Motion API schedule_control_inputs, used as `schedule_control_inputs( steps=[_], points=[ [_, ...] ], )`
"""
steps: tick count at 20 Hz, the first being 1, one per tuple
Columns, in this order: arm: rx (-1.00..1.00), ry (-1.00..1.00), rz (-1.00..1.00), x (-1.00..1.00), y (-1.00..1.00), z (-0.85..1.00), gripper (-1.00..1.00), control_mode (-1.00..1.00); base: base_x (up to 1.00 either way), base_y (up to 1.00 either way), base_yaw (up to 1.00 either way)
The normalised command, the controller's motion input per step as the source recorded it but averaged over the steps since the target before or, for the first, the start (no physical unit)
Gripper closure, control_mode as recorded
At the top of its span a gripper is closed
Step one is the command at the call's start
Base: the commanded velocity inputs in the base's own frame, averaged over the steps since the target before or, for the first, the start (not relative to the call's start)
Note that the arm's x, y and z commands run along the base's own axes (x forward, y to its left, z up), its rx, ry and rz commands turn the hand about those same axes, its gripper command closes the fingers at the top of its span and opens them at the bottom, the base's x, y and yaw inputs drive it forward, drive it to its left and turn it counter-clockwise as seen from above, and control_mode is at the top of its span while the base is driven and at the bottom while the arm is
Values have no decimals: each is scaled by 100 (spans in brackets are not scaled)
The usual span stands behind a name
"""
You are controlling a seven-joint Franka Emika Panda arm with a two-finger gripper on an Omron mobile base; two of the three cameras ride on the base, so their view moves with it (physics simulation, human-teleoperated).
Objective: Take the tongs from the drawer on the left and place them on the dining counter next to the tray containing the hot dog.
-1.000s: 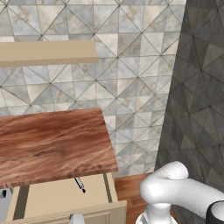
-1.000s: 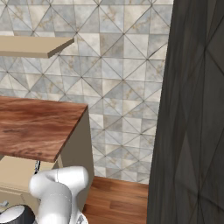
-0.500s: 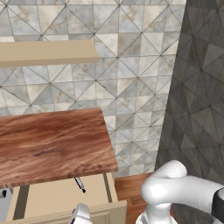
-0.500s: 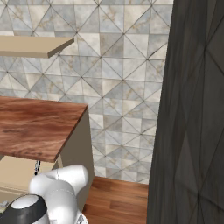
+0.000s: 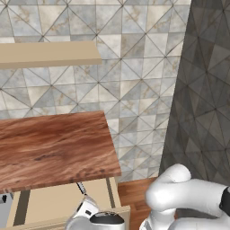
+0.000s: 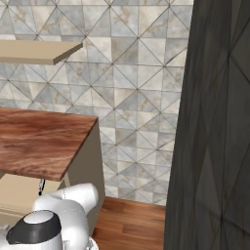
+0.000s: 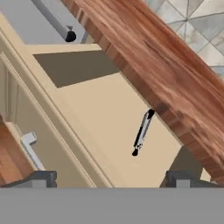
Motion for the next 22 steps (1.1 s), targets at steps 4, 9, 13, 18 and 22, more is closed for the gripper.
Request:
schedule_control_inputs(
  steps=[4, 9, 13, 18, 22],
  points=[
    [1, 23, 0, 38, 0, 0, -100, -100, 0, 0, 0],
    [0, 23, 0, 27, 0, 0, -100, -100, 0, 0, 0],
    [0, 22, 0, 20, 0, 0, -100, -100, 0, 0, 0],
    [0, 18, 0, 16, 0, -3, -100, -100, 0, 0, 0],
    [0, 17, 0, 10, 0, -3, -100, -100, 0, 0, 0]
  ],
)
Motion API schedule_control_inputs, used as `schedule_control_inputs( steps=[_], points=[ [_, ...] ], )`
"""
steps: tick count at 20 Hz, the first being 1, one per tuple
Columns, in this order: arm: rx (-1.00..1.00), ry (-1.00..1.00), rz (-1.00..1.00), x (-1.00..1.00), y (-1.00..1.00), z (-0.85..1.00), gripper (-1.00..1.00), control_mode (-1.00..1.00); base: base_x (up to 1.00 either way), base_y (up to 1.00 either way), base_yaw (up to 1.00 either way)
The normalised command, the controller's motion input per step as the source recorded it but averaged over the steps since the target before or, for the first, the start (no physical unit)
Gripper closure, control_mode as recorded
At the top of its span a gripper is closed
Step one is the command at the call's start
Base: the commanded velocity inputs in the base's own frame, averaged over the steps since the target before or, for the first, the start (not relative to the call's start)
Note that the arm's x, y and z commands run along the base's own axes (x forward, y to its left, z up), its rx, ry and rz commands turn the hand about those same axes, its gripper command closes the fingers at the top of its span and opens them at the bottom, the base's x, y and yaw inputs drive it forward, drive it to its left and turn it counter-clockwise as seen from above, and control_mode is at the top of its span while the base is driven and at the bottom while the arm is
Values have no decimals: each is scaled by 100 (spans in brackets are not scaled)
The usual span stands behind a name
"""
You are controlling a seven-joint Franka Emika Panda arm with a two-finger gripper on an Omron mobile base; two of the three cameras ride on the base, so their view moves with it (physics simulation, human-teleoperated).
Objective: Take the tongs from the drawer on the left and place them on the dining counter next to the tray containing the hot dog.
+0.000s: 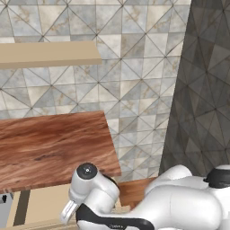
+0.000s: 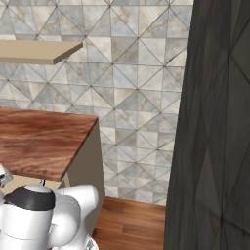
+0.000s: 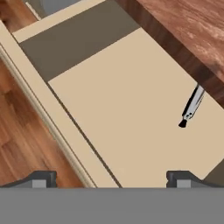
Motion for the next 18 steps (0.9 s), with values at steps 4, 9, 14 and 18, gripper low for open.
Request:
schedule_control_inputs(
  steps=[4, 9, 14, 18],
  points=[
    [0, 15, 0, 5, 0, -2, -100, -100, 0, 0, 0],
    [0, 14, 0, 0, 0, -9, -100, -100, 0, 0, 0],
    [0, 13, 0, 0, 1, -14, -100, -100, 0, 0, 0],
    [0, 11, 0, 0, 0, -8, -100, -100, 0, 0, 0]
  ],
)
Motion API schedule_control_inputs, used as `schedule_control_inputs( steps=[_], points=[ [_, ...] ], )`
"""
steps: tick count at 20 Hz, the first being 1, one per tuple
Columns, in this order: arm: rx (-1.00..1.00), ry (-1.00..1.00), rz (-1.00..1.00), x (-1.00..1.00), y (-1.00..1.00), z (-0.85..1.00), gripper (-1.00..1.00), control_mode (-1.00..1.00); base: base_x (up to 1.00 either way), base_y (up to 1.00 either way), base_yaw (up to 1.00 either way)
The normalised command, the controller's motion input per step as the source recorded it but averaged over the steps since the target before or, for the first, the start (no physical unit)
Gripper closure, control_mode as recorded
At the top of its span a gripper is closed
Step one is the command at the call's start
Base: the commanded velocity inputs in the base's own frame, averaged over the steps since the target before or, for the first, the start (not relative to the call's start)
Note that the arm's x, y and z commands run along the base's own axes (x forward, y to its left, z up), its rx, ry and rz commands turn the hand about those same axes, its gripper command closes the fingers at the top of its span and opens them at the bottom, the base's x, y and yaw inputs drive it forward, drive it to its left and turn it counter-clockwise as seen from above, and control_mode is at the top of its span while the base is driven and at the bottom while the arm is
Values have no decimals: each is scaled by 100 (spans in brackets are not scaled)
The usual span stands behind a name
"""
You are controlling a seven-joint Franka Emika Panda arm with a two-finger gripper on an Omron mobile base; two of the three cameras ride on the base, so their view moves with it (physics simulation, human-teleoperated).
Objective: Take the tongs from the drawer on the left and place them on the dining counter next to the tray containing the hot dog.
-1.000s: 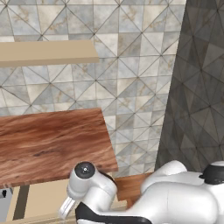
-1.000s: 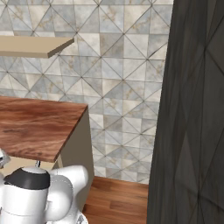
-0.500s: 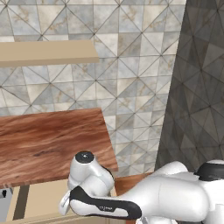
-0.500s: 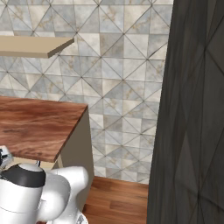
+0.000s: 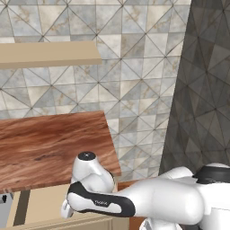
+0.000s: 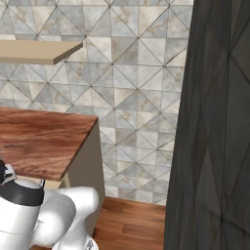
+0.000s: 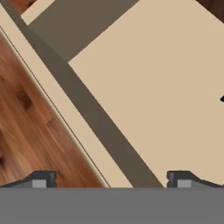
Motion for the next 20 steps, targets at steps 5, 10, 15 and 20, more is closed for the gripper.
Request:
schedule_control_inputs(
  steps=[5, 10, 15, 20],
  points=[
    [0, 8, 0, 0, 5, -11, -100, -100, 0, 0, 0],
    [0, 4, 0, 0, 15, -16, -100, -100, 0, 0, 0],
    [0, 2, 0, 0, 14, -16, -100, -100, 0, 0, 0],
    [0, 3, 0, 0, 12, -16, -100, -100, 0, 0, 0]
  ],
)
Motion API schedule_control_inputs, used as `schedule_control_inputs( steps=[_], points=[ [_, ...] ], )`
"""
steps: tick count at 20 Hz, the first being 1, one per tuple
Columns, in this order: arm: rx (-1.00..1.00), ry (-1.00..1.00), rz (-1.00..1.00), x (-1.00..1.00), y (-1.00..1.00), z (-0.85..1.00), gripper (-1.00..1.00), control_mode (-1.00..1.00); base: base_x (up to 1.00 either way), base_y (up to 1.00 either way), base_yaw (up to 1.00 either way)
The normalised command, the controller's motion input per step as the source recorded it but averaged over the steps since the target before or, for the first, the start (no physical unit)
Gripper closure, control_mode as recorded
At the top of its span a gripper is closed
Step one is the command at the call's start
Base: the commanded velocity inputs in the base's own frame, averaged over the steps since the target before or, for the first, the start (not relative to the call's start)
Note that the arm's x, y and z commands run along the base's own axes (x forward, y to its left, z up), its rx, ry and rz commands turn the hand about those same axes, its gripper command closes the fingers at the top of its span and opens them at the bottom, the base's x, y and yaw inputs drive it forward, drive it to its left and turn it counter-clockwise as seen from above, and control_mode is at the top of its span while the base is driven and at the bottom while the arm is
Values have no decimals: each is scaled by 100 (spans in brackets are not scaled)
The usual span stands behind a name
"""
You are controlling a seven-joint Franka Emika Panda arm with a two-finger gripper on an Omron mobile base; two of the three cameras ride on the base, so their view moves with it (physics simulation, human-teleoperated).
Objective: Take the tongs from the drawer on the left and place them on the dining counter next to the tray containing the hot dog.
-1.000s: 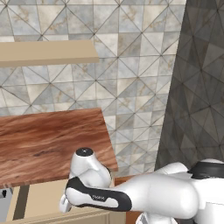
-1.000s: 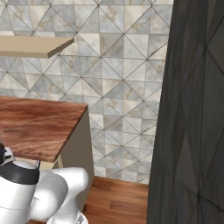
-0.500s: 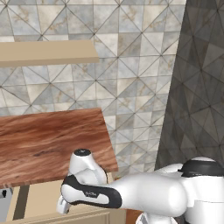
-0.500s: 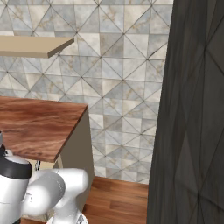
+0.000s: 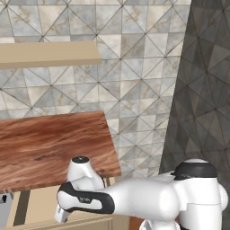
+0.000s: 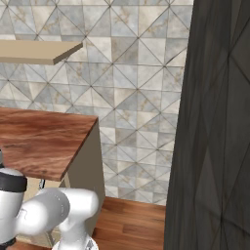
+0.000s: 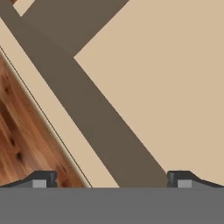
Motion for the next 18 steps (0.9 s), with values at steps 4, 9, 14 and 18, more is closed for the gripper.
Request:
schedule_control_inputs(
  steps=[4, 9, 14, 18],
  points=[
    [0, 2, 0, 0, 13, -17, -100, -100, 0, 0, 0],
    [0, 1, 0, 0, 11, -16, -100, -100, 0, 0, 0],
    [0, 2, 0, 0, 9, -12, -100, -100, 0, 0, 0],
    [0, 6, 0, -18, 12, -11, -100, -100, 0, 0, 0]
  ],
)
